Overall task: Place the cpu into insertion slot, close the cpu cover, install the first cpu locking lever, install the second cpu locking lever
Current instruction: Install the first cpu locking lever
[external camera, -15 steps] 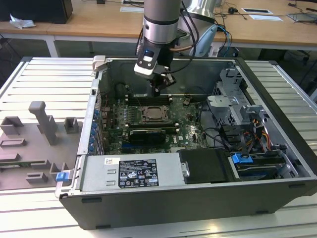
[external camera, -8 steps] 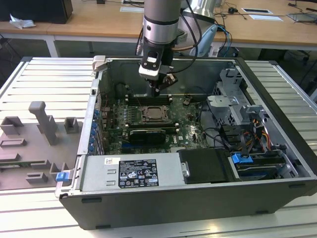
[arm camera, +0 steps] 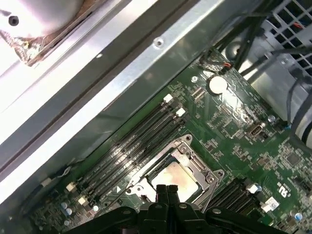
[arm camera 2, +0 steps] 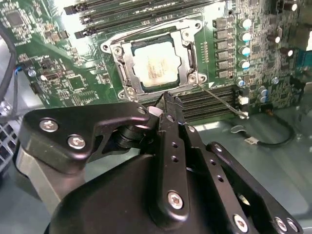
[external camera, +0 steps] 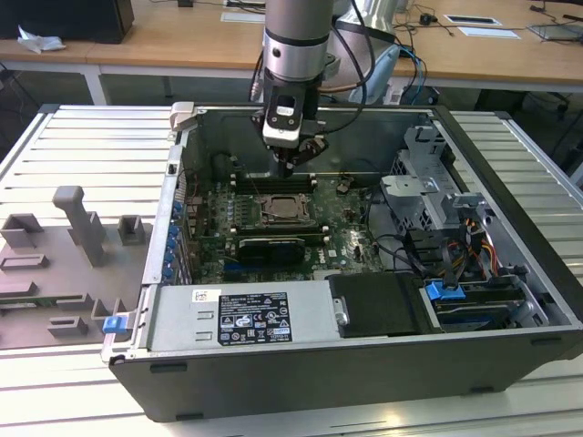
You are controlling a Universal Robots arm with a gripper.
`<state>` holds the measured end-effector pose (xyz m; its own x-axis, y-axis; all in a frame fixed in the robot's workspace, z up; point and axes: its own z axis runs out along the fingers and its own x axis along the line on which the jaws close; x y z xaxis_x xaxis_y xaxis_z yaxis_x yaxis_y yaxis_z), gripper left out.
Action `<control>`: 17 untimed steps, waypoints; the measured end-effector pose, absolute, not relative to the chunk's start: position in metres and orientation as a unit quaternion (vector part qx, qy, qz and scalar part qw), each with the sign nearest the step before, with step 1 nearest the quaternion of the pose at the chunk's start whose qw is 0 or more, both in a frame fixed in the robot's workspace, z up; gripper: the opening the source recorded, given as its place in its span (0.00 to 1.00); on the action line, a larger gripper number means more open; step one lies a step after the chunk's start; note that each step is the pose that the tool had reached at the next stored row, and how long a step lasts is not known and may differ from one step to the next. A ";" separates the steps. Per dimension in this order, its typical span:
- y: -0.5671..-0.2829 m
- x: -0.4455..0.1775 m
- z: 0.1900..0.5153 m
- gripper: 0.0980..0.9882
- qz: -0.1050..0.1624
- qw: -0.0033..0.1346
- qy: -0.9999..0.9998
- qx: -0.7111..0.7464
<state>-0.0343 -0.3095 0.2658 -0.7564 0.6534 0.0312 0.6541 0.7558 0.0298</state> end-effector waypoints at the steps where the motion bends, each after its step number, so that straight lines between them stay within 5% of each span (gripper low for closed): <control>1: -0.310 -0.034 0.266 0.01 -0.019 0.010 -0.944 -0.329; 17: -0.310 -0.034 0.265 0.01 -0.018 0.009 -0.986 -0.164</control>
